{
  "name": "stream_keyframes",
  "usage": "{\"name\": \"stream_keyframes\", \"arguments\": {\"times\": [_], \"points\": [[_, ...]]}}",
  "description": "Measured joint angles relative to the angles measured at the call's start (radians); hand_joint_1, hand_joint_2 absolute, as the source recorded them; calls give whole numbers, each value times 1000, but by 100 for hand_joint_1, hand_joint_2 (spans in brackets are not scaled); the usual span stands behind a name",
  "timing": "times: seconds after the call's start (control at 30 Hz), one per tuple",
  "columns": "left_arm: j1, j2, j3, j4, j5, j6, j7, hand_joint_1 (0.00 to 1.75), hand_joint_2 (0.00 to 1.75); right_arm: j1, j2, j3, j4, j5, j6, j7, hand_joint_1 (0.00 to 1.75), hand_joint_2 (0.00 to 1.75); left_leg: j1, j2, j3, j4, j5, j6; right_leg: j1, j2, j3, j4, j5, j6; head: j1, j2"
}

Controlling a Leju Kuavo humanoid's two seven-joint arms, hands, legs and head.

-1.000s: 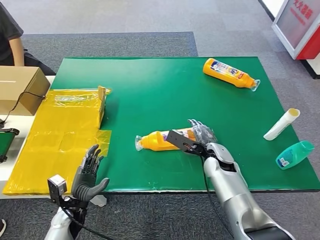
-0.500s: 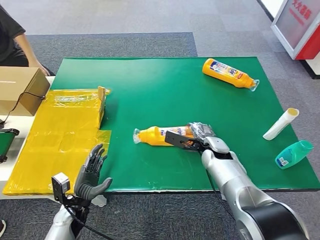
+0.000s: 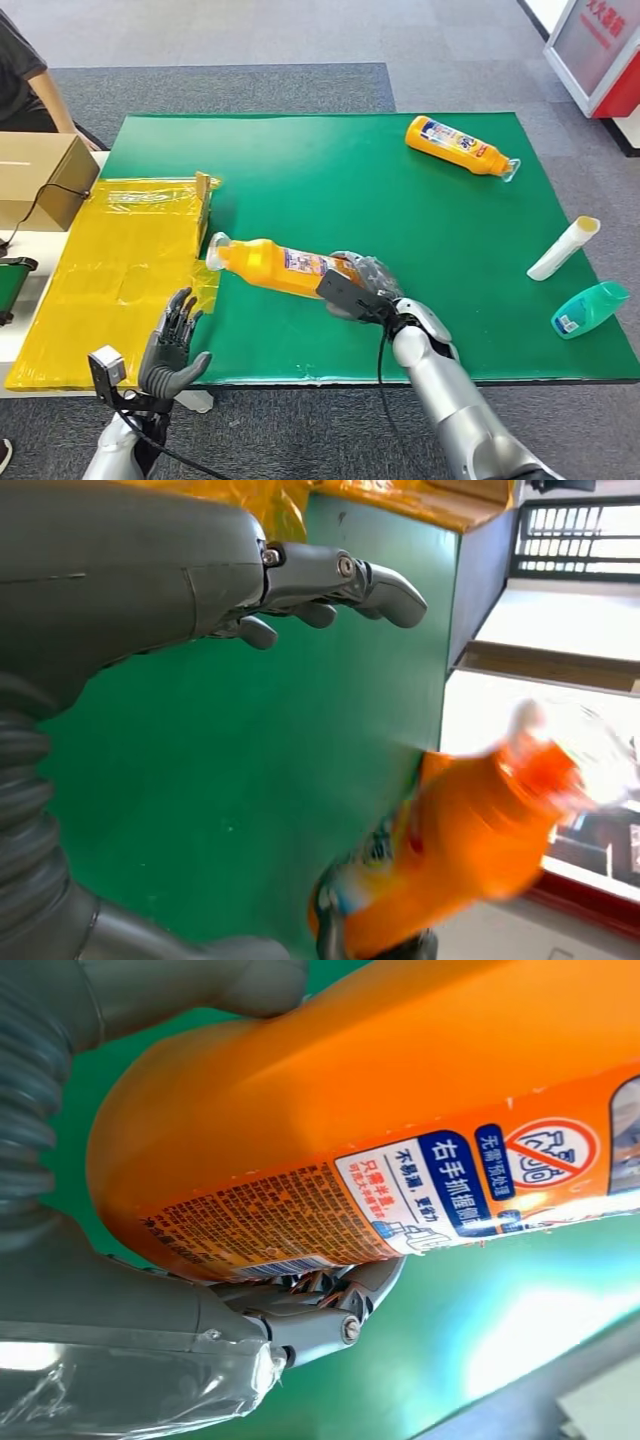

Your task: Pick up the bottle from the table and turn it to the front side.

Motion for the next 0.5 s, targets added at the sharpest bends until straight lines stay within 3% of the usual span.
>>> {"name": "stream_keyframes", "arguments": {"times": [0.2, 0.5], "points": [[-40, -2, 38, 34, 71, -54, 35, 0, 175, 82, 41, 40, -106, -67, 8, -32, 175, 175, 0, 0, 0, 0, 0, 0, 0, 0, 0, 0, 0, 0, 0, 0], [-84, -2, 21, 44, 42, -102, 54, 0, 175, 100, 86, 137, -89, -61, -20, -46, 175, 175, 0, 0, 0, 0, 1, 0, 0, 0, 0, 0, 1, 0, 0, 0]]}}
